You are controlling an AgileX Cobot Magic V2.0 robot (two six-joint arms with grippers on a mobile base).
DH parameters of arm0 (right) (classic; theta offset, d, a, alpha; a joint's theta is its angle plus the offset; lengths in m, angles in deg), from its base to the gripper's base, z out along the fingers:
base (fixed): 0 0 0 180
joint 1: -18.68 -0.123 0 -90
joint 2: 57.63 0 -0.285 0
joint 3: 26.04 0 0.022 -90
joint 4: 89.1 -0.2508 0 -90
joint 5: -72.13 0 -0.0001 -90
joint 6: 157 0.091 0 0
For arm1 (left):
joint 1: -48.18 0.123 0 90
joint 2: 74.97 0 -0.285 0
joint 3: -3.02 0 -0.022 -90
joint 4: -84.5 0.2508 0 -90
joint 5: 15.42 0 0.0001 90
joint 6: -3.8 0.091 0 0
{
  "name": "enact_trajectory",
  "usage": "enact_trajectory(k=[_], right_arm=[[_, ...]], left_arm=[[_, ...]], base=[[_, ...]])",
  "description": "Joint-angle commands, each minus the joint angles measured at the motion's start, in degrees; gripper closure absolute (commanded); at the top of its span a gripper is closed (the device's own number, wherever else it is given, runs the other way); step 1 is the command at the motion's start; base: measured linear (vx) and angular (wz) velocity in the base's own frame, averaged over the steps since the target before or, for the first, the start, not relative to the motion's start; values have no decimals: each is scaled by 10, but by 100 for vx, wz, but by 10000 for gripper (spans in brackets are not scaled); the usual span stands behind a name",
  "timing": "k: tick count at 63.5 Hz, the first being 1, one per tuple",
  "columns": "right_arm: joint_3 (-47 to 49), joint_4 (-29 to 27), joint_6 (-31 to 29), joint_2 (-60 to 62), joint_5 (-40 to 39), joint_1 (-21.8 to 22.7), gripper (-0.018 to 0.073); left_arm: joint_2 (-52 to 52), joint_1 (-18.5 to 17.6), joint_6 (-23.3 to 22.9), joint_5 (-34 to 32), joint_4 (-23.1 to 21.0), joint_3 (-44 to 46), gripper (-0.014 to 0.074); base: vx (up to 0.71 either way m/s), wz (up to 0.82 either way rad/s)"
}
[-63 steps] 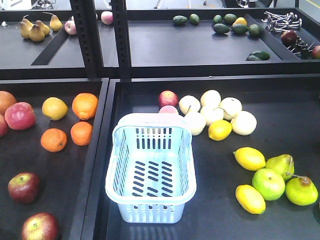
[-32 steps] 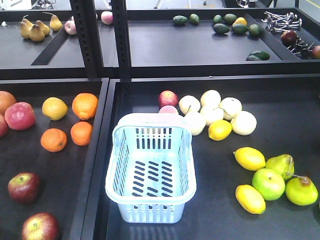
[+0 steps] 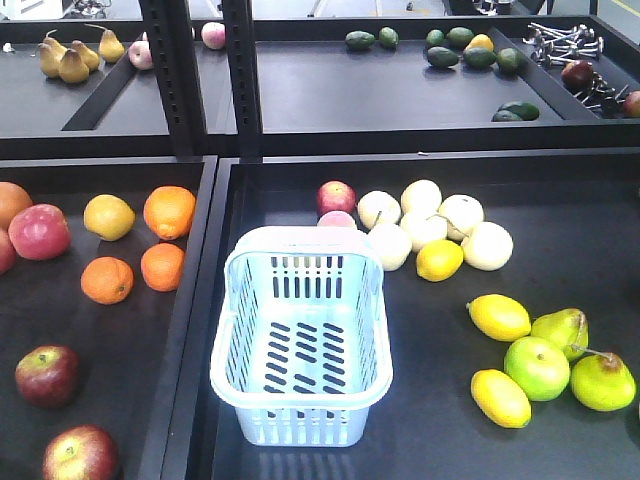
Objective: Pick three apples into basket with both arms
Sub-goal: 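Move the left gripper above the light-blue basket handle, then lower the left gripper and close it on the basket handle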
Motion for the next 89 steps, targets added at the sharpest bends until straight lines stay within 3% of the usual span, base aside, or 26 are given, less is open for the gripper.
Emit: enact_trajectory(k=[1, 10, 15, 28, 38, 48, 59, 67, 80, 89], right_arm=[[-8, 6, -4, 8, -42, 4, 564], [-8, 6, -4, 8, -42, 4, 564], [-8, 6, -4, 8, -42, 4, 564], [-8, 6, -4, 8, -38, 4, 564], [-8, 6, -4, 8, -37, 4, 564], [-8, 6, -4, 8, -37, 4, 564], [-8, 6, -4, 8, -37, 4, 564], [-8, 6, -4, 8, -37, 4, 564], [-8, 6, -4, 8, -36, 4, 564], [-8, 6, -4, 8, -36, 4, 564]], left_arm=[[9, 0, 42, -40, -13, 66, 603], [-2, 0, 193, -22, 17, 169, 603], [-26, 0, 255, 13, 15, 218, 603], [-123, 0, 331, 159, 15, 324, 603], [-208, 0, 401, 229, 8, 381, 603], [-292, 0, 528, 262, -70, 421, 603], [-397, 0, 725, 312, -205, 455, 603], [-478, 0, 840, 353, -270, 490, 601], [-608, 0, 917, 411, -284, 573, 529], [-697, -7, 936, 464, -278, 645, 367]], base=[[0, 0], [0, 0], [0, 0], [0, 0], [0, 0], [0, 0], [0, 0], [0, 0], [0, 0], [0, 0]])
